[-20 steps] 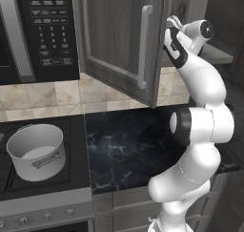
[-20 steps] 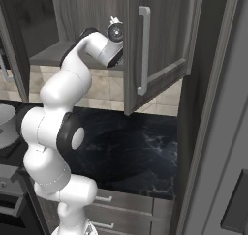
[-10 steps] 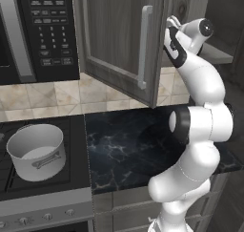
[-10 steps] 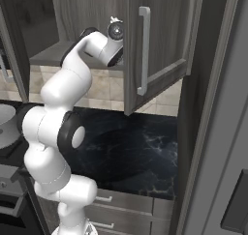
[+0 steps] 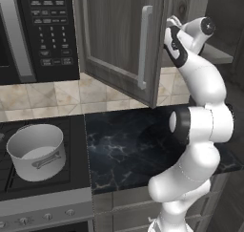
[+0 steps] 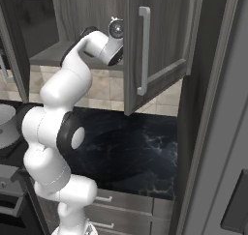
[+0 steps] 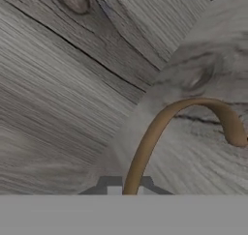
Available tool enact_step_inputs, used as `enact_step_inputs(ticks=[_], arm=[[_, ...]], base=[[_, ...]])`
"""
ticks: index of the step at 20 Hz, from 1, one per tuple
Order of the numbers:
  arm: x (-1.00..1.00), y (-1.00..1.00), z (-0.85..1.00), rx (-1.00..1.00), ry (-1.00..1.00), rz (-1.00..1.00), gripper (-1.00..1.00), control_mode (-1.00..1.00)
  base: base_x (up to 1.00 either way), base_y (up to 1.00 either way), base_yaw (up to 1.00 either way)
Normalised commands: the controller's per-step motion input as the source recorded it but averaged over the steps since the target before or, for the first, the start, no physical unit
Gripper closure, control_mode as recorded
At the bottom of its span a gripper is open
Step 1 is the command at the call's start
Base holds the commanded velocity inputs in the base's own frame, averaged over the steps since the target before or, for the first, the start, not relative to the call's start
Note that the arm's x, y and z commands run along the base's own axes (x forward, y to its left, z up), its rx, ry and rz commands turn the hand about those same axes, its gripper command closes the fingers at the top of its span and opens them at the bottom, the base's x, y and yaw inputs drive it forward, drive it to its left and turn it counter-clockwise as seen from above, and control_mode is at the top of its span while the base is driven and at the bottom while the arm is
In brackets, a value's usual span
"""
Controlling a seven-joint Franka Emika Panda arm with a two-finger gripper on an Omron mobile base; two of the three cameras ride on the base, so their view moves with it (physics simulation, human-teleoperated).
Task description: Open the cabinet and move the ladle to the pot. Then close the cabinet.
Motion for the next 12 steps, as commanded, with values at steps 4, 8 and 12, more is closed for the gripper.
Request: enact_step_inputs(ticks=[4, 8, 12], arm=[[-0.27, -0.11, -0.18, 0.03, -0.16, 0.0, 1.0, -1.0], [-0.3, -0.04, -0.15, 0.01, -0.18, 0.0, 1.0, -1.0], [-0.29, 0.0, -0.05, 0.01, -0.12, -0.01, 1.0, -1.0]], base=[[0.0, 0.0, 0.0], [0.0, 0.0, 0.0], [0.0, 0.0, 0.0]])
